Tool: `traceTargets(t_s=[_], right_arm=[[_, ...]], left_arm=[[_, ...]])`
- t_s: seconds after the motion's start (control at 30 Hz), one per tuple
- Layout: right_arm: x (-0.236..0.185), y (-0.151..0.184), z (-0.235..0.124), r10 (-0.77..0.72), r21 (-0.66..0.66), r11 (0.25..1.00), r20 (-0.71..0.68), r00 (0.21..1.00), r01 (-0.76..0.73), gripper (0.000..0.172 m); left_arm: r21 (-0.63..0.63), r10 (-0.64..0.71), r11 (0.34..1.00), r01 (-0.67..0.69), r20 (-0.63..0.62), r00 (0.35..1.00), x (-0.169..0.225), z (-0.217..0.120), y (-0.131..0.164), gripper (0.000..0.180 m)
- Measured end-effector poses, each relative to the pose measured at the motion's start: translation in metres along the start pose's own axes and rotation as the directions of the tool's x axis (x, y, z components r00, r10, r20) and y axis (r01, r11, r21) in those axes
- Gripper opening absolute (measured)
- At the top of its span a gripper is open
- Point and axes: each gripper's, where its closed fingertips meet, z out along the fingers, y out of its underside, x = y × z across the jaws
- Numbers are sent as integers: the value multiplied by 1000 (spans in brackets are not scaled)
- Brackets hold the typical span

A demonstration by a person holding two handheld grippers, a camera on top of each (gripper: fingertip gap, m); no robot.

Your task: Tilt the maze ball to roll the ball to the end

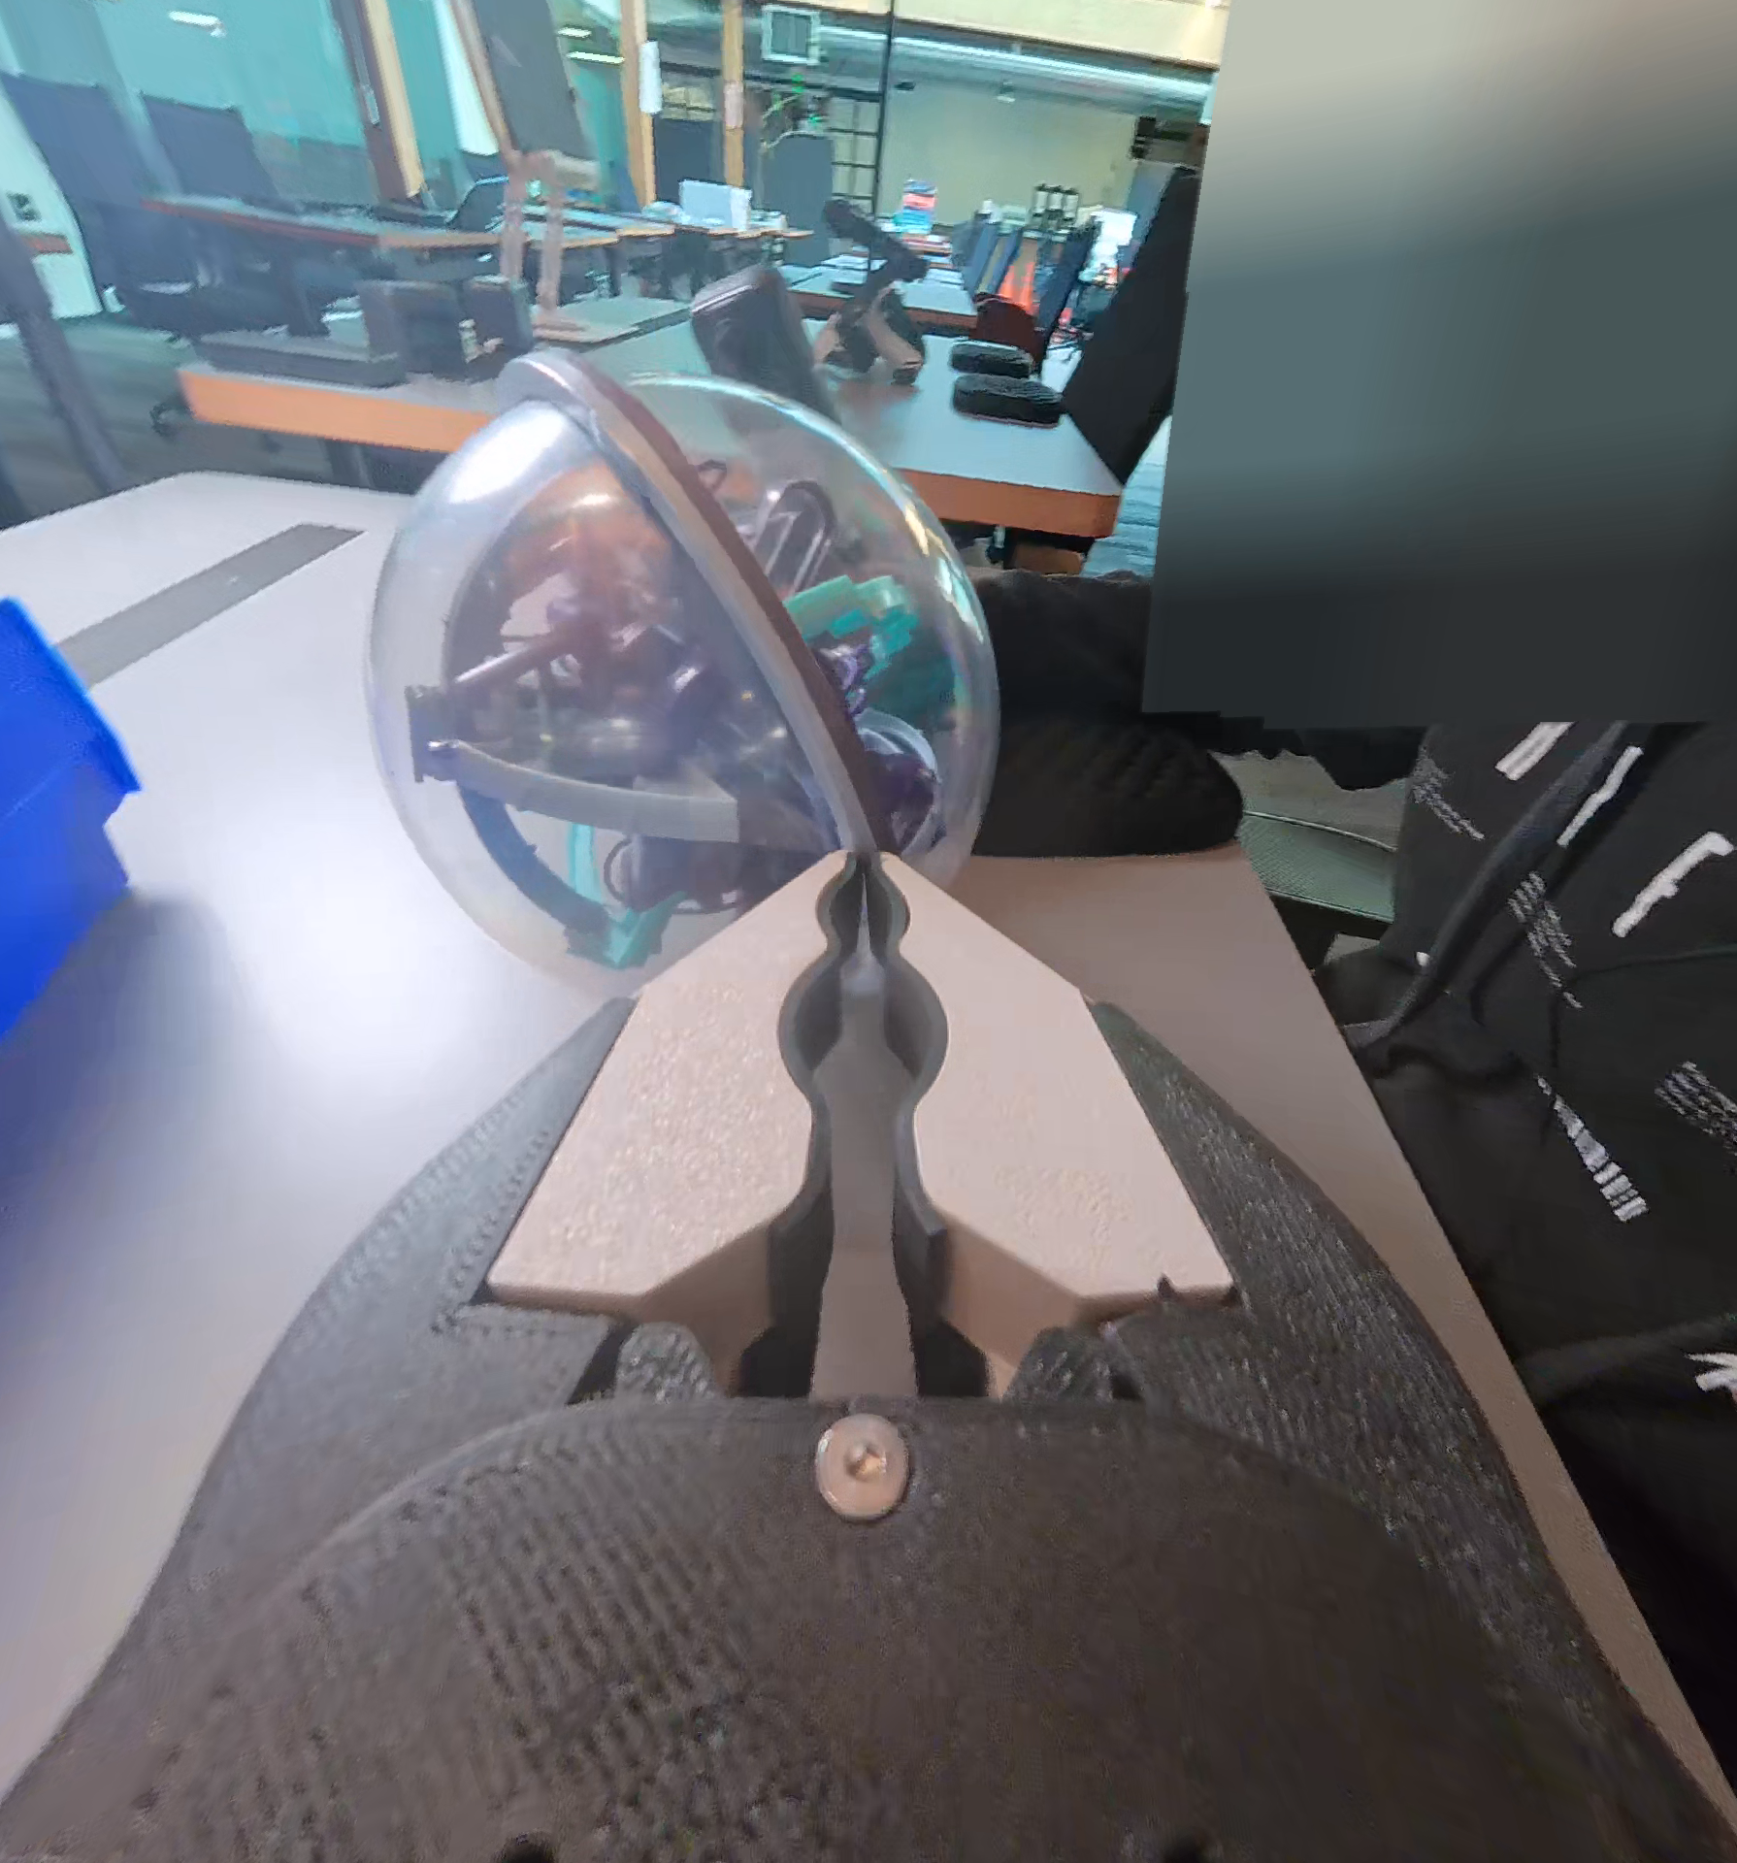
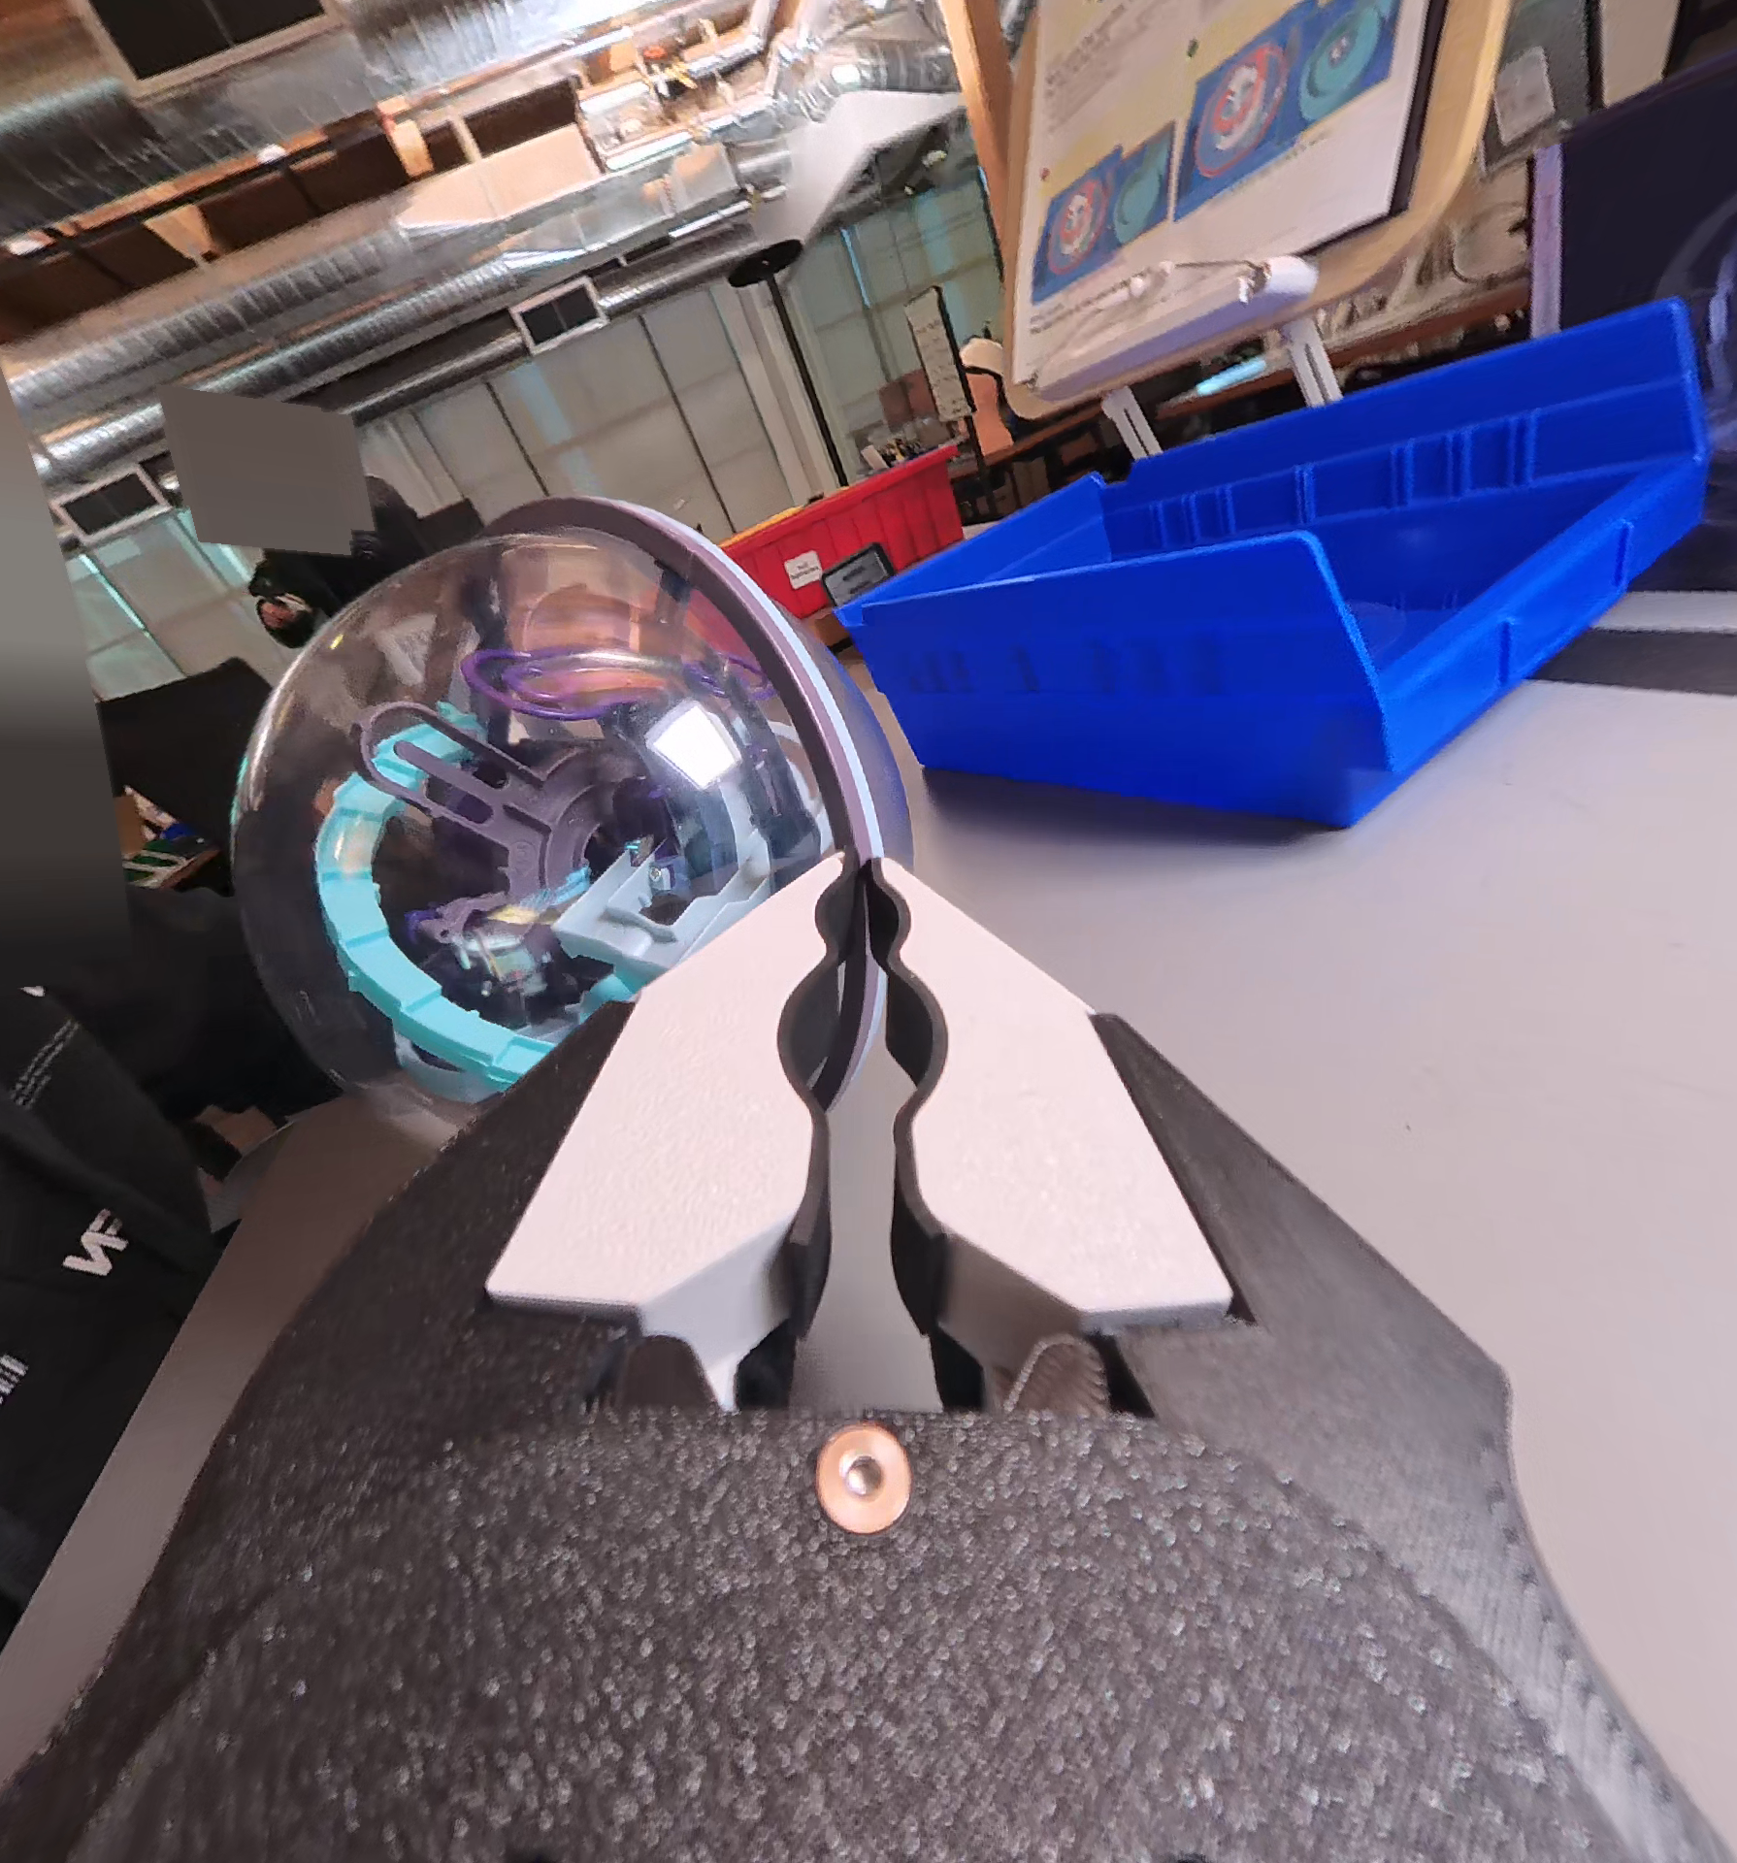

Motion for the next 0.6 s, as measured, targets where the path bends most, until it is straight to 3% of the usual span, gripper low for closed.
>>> traceTargets(t_s=[0.13,0.37,0.6], right_arm=[[4,4,1,39,-27,999,-12,999,-39,0],[3,7,3,51,-44,998,-11,999,-52,0],[-3,9,3,52,-52,997,14,999,-51,0]], left_arm=[[3,-81,997,81,52,995,-18,-3,6,1],[63,-195,979,193,30,980,-24,-6,2,27],[127,-306,947,294,91,948,-42,-12,1,24]])
